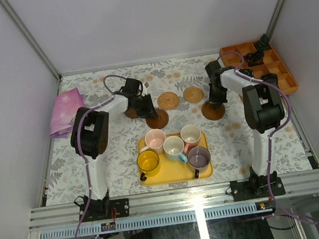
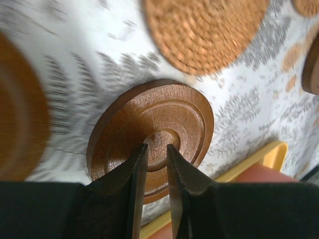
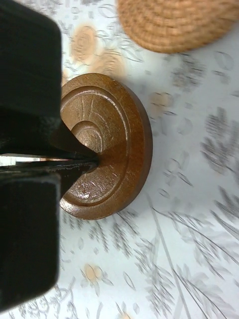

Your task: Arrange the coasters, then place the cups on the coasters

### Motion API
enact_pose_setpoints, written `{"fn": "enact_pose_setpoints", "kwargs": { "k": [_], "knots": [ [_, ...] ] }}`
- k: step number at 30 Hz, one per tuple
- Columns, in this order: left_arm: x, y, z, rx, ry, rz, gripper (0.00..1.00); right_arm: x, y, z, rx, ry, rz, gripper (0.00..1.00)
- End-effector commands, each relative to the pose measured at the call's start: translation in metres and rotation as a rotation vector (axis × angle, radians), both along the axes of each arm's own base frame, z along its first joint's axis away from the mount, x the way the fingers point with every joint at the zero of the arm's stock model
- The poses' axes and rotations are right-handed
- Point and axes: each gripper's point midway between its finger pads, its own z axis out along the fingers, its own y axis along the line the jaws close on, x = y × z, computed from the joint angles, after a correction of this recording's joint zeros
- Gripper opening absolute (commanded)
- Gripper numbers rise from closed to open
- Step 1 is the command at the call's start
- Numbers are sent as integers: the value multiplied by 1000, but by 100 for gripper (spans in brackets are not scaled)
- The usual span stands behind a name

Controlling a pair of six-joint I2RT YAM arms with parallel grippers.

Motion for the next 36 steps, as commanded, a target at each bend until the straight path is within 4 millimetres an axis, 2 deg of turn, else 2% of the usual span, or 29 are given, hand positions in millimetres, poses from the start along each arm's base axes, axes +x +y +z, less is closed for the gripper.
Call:
{"fn": "enact_pose_setpoints", "kwargs": {
  "k": [1, 7, 12, 20, 27, 36],
  "knots": [
    [37, 48, -21, 95, 3, 190, 22, 30, -39, -1, -105, -36, -100, 0],
    [71, 78, -23, 110, -20, 290, 22, 63, -64, -2, -151, -69, -144, 0],
    [96, 85, -18, 98, -54, 314, 23, 80, -69, -3, -143, -97, -141, 0],
    [116, 78, -16, 66, -76, 320, 25, 104, -56, -3, -80, -159, -80, 0],
    [122, 73, -13, 41, -80, 319, 29, 121, -39, -1, 10, -201, -30, 0],
    [115, 69, -18, 16, -58, 313, 36, 122, -7, -2, 85, -204, 60, 0]
  ]
}}
